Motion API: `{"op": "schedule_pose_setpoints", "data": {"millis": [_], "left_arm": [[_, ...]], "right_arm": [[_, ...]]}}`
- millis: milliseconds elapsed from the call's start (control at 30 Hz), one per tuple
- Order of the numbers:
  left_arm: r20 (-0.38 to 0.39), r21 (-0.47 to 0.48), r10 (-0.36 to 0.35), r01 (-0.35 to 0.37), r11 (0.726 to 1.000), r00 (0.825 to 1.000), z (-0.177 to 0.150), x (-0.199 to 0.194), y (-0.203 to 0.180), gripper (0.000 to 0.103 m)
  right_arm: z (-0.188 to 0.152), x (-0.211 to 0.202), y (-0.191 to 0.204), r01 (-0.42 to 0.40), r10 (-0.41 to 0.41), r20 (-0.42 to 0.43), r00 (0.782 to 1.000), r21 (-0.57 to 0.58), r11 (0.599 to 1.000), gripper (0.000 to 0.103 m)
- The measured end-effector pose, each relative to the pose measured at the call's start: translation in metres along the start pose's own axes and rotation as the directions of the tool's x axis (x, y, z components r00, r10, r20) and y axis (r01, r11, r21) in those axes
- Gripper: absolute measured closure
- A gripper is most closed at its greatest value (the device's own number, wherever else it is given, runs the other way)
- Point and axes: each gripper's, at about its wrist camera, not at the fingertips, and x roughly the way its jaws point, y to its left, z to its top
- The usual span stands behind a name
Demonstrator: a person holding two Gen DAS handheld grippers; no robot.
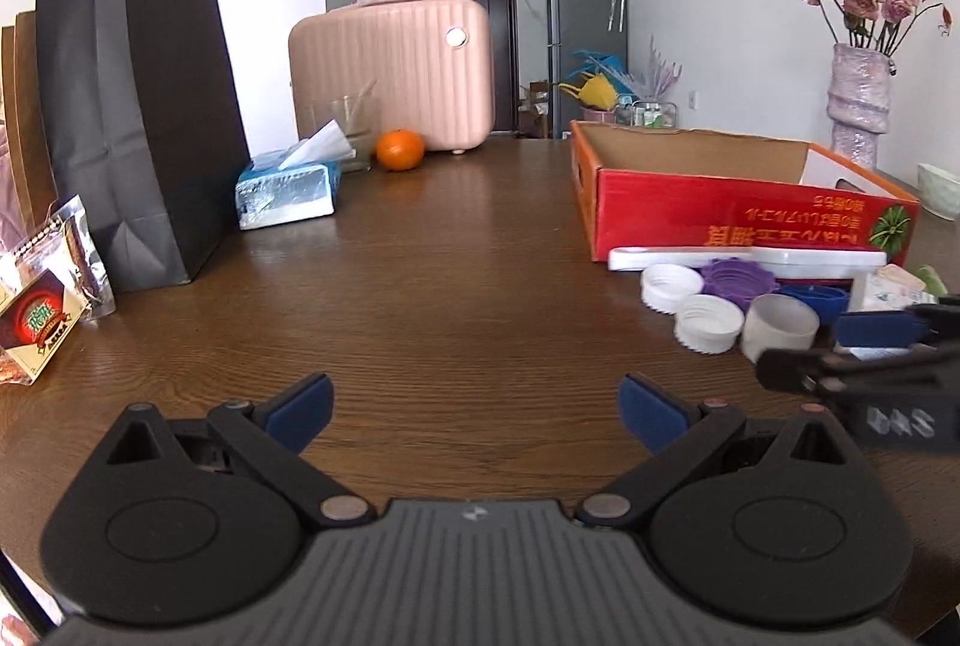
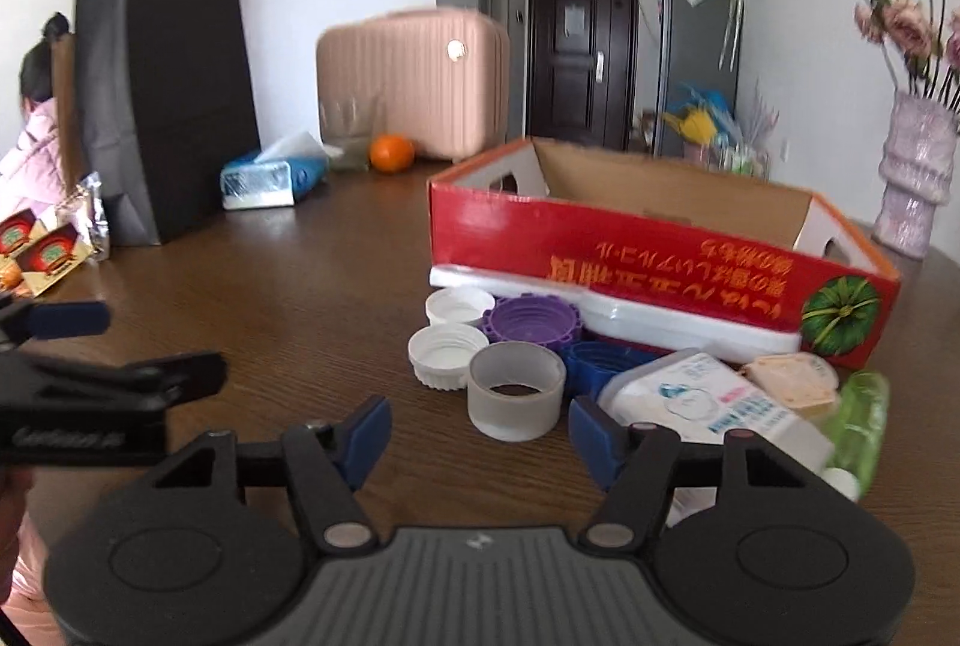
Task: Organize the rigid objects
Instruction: 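Grasp the grey tape roll with the right tool while the left tool grasps a white bottle cap, then carry the tape roll and white cap into the cardboard box and open both tools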
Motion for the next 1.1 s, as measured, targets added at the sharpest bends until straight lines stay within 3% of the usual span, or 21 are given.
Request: {"op": "schedule_pose_setpoints", "data": {"millis": [133, 200, 367, 567, 667, 833, 1000, 1100], "left_arm": [[0.003, 0.03, 0.001, -0.001, 1.0, 1.0, 0.003, 0.005, -0.001, 0.0], [0.003, 0.041, -0.01, 0.01, 0.999, 1.0, 0.006, 0.009, -0.004, 0.0], [0.0, 0.096, -0.091, 0.09, 0.991, 0.996, 0.013, 0.015, -0.026, 0.0], [-0.039, 0.126, -0.165, 0.169, 0.978, 0.986, 0.03, 0.043, -0.064, 0.007], [-0.069, 0.148, -0.196, 0.204, 0.968, 0.978, 0.034, 0.059, -0.083, 0.022], [-0.122, 0.081, -0.194, 0.205, 0.975, 0.973, 0.037, 0.077, -0.086, 0.062], [-0.066, 0.081, -0.141, 0.147, 0.986, 0.988, 0.023, 0.047, -0.079, 0.062], [-0.056, 0.04, -0.156, 0.158, 0.987, 0.986, 0.002, 0.01, -0.069, 0.062]], "right_arm": [[0.007, 0.025, 0.003, 0.07, -0.071, -0.023, 0.997, -0.013, 0.997, 0.049], [0.008, 0.029, 0.005, 0.089, -0.09, -0.033, 0.995, -0.029, 0.996, 0.061], [-0.001, 0.017, 0.001, 0.061, -0.062, -0.019, 0.998, -0.041, 0.997, 0.062], [-0.034, -0.042, -0.015, 0.007, -0.006, 0.035, 0.999, -0.018, 1.0, 0.062], [-0.044, -0.068, -0.026, 0.027, -0.026, 0.049, 0.998, -0.015, 1.0, 0.062], [-0.054, -0.088, -0.047, 0.068, -0.068, 0.063, 0.996, 0.009, 0.998, 0.062], [-0.061, -0.086, -0.056, 0.061, -0.062, 0.054, 0.997, 0.032, 0.998, 0.062], [-0.062, -0.087, -0.056, 0.064, -0.066, 0.064, 0.996, 0.032, 0.997, 0.062]]}}
